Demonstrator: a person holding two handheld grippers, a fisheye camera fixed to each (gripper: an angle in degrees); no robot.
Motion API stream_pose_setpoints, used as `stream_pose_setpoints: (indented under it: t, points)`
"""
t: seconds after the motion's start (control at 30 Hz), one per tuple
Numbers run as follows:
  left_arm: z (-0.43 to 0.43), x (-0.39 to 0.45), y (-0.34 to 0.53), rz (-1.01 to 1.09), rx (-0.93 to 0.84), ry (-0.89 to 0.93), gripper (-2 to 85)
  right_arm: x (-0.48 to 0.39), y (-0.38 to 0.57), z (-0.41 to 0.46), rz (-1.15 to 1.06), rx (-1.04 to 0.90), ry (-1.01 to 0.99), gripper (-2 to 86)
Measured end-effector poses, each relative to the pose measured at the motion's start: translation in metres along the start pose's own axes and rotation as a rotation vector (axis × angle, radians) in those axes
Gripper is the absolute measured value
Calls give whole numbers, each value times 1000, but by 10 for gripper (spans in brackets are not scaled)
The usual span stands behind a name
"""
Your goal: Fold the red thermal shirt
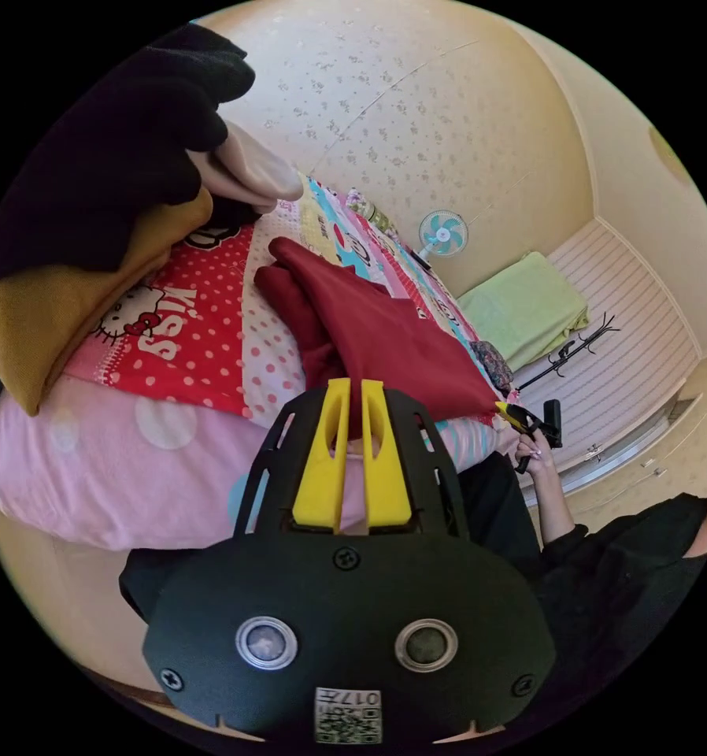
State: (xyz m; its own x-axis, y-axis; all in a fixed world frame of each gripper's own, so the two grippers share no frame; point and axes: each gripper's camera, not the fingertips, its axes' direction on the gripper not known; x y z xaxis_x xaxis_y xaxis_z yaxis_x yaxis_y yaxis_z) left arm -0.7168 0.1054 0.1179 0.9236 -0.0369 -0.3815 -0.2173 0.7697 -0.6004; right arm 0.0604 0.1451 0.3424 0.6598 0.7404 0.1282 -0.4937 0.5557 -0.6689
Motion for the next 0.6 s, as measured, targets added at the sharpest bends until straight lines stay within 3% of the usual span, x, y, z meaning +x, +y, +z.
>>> stream_pose_setpoints:
  t: [0.07, 0.17, 0.23, 0.3, 0.43, 0.53, 0.6]
  points:
    - [11, -6, 9, -31, -54, -44, 27, 9, 11, 26, 8, -74, 104, 28]
    - [19, -19, 28, -116, -19, -8, 35, 27, 25, 23, 91, 14, -66, 27]
    - [5, -18, 34, -155, 32, 0, 41, 19, 27, 3, 61, 93, -73, 27]
    - [-17, -2, 37, -125, 120, -72, 50, -9, 23, -28, -64, 224, -42, 27]
    - [-31, 57, 11, 101, 170, -197, 70, -66, -11, -33, -264, 246, -4, 25]
    - [2, 77, -13, 178, 106, -279, 110, -108, -40, 9, -410, 186, 94, 22]
    - [34, 73, -18, 191, 58, -323, 123, -112, -54, 75, -481, 87, 311, 17]
